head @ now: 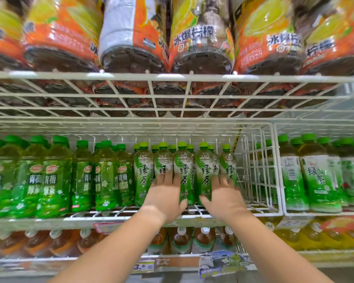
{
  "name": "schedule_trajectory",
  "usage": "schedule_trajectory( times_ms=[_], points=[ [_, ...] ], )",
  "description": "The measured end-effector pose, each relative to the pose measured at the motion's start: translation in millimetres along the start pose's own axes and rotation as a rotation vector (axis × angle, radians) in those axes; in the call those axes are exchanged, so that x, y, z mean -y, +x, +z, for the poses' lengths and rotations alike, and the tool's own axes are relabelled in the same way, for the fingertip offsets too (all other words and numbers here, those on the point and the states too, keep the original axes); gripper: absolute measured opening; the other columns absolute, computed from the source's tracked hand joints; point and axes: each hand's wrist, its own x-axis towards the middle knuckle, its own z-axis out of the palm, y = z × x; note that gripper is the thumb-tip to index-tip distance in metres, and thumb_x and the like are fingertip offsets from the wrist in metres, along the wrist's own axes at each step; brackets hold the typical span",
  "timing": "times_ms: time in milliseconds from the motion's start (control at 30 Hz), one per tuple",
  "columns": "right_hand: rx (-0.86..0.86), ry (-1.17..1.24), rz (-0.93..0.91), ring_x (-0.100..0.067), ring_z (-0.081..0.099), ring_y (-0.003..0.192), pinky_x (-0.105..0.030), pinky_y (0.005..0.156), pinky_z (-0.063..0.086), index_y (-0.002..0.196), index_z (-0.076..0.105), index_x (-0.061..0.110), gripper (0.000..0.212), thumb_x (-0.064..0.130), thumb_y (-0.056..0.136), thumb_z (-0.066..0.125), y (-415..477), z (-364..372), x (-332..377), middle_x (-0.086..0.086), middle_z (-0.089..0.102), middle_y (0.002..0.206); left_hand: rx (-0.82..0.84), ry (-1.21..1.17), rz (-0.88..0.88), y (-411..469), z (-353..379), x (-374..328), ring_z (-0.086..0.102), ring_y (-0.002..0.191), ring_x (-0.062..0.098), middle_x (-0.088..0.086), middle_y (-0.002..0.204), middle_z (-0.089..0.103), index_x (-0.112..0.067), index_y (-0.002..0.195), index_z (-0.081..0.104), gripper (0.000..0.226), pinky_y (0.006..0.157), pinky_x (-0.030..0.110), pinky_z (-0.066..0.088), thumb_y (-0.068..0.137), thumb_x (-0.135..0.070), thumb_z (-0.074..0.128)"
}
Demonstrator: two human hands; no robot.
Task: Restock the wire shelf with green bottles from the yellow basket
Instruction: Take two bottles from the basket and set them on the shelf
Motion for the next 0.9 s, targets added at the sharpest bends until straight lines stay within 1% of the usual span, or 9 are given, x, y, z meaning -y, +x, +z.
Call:
schedule_trajectory(
  times_ms=[100, 200, 300, 400, 500, 567, 700, 800, 900],
  points=[
    [0.018, -0.069, -0.054, -0.035, 0.033, 0.140, -0.053, 0.115, 0.031, 0.149, 0.022, 0.017, 0.081, 0.068, 0.089, 0.042, -15, -8, 3, -0.013, 0.029, 0.156, 0.102, -0.024, -0.036, -14, -21, -4, 0.014, 0.152, 0.035, 0.008, 0.166, 0.012, -0.021, 0.160, -0.002, 0.091, 0.122, 0.056, 0.019, 0.094, -0.061, 0.047],
    [0.105, -0.088, -0.070, -0.033, 0.015, 0.148, -0.052, 0.121, 0.014, 0.155, 0.010, 0.017, 0.083, 0.067, 0.093, 0.032, -35, -21, 4, -0.011, 0.015, 0.162, 0.214, 0.045, -0.051, -29, -45, -8, 0.003, 0.155, 0.035, 0.011, 0.169, -0.002, -0.018, 0.160, -0.011, 0.095, 0.124, 0.058, 0.009, 0.095, -0.068, 0.037],
    [0.134, -0.097, -0.096, -0.033, 0.004, 0.150, -0.053, 0.121, 0.011, 0.156, 0.005, 0.017, 0.080, 0.063, 0.096, 0.029, -61, -43, 3, -0.011, 0.003, 0.164, 0.244, 0.062, -0.075, -48, -72, -12, 0.012, 0.152, 0.036, 0.014, 0.166, 0.013, -0.015, 0.161, 0.003, 0.091, 0.122, 0.061, 0.010, 0.092, -0.069, 0.032],
    [0.159, -0.104, -0.105, -0.034, 0.005, 0.151, -0.052, 0.121, 0.012, 0.157, 0.007, 0.016, 0.080, 0.059, 0.095, 0.033, -90, -68, 2, -0.014, 0.004, 0.164, 0.228, 0.039, -0.084, -68, -101, -17, 0.018, 0.151, 0.036, 0.014, 0.163, 0.023, -0.014, 0.159, 0.014, 0.093, 0.121, 0.062, 0.011, 0.088, -0.069, 0.034],
    [0.127, -0.101, -0.095, -0.036, 0.020, 0.147, -0.055, 0.116, 0.023, 0.154, 0.024, 0.014, 0.080, 0.062, 0.091, 0.039, -121, -103, 4, -0.016, 0.021, 0.161, 0.222, 0.083, -0.068, -89, -135, -24, 0.011, 0.154, 0.036, 0.015, 0.166, 0.018, -0.013, 0.160, 0.012, 0.097, 0.121, 0.063, 0.011, 0.088, -0.073, 0.033],
    [0.128, -0.119, -0.092, -0.037, 0.022, 0.147, -0.057, 0.114, 0.025, 0.154, 0.027, 0.014, 0.081, 0.062, 0.090, 0.035, -141, -130, 5, -0.015, 0.023, 0.161, 0.242, 0.100, -0.052, -105, -161, -30, 0.007, 0.154, 0.035, 0.015, 0.167, 0.012, -0.013, 0.161, 0.009, 0.098, 0.121, 0.062, 0.010, 0.088, -0.075, 0.033],
    [0.135, -0.118, -0.066, -0.037, 0.015, 0.149, -0.059, 0.115, 0.022, 0.157, 0.020, 0.014, 0.083, 0.064, 0.091, 0.024, -184, -183, 5, -0.014, 0.015, 0.163, 0.264, 0.118, -0.007, -131, -219, -41, 0.004, 0.155, 0.033, 0.013, 0.168, 0.007, -0.015, 0.161, 0.006, 0.100, 0.121, 0.061, 0.011, 0.087, -0.076, 0.033],
    [0.178, -0.115, -0.047, -0.035, 0.002, 0.151, -0.058, 0.117, 0.015, 0.158, 0.002, 0.018, 0.083, 0.066, 0.094, 0.020, -218, -224, 7, -0.012, -0.003, 0.165, 0.288, 0.131, 0.039, -148, -268, -49, 0.002, 0.155, 0.033, 0.013, 0.169, 0.005, -0.015, 0.162, 0.003, 0.101, 0.122, 0.060, 0.008, 0.088, -0.077, 0.032],
    [0.158, -0.118, 0.006, -0.033, 0.004, 0.151, -0.058, 0.116, 0.018, 0.158, -0.001, 0.019, 0.091, 0.071, 0.083, 0.000, -255, -263, 11, -0.012, -0.003, 0.165, 0.314, 0.138, 0.112, -165, -310, -55, 0.001, 0.155, 0.033, 0.013, 0.169, 0.003, -0.014, 0.162, 0.000, 0.101, 0.123, 0.060, 0.008, 0.088, -0.077, 0.032]
  ],
)
